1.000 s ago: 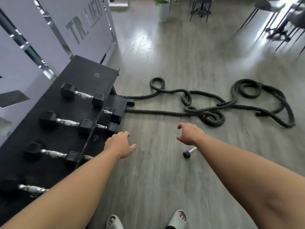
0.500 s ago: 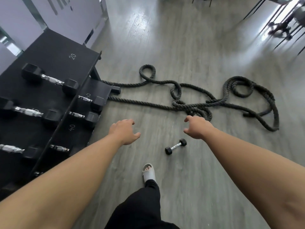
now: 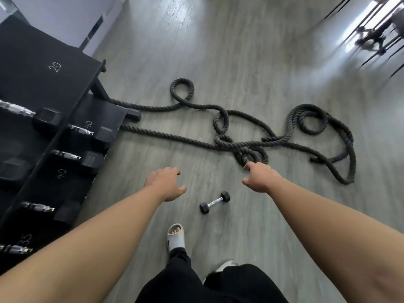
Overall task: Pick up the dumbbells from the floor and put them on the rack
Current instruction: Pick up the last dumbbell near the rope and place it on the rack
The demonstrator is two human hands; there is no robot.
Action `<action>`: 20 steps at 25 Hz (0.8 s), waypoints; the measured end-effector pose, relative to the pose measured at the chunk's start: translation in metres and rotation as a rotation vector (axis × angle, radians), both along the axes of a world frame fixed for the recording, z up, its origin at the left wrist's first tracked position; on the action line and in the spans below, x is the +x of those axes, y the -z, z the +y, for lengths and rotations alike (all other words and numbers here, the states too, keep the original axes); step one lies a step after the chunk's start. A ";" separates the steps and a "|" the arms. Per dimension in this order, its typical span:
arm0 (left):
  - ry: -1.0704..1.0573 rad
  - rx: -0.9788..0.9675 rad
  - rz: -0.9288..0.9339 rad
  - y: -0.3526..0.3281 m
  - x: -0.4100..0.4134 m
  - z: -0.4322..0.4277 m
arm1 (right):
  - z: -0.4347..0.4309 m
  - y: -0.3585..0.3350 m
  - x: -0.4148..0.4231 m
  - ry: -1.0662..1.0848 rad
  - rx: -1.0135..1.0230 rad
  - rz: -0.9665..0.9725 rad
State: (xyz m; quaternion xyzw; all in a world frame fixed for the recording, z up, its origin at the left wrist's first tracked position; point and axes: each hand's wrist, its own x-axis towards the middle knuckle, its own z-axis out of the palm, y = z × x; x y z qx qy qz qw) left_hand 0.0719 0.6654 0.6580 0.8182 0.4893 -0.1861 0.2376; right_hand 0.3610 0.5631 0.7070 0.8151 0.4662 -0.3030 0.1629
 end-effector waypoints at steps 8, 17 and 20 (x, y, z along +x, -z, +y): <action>-0.239 -0.108 0.105 0.093 0.032 0.011 | 0.075 0.130 0.055 -0.193 -0.160 0.148; -0.561 -0.353 0.083 0.345 0.119 -0.060 | 0.096 0.402 0.116 -0.197 -0.288 0.236; -0.669 -0.411 0.045 0.451 0.144 -0.078 | 0.084 0.512 0.125 -0.203 -0.365 0.253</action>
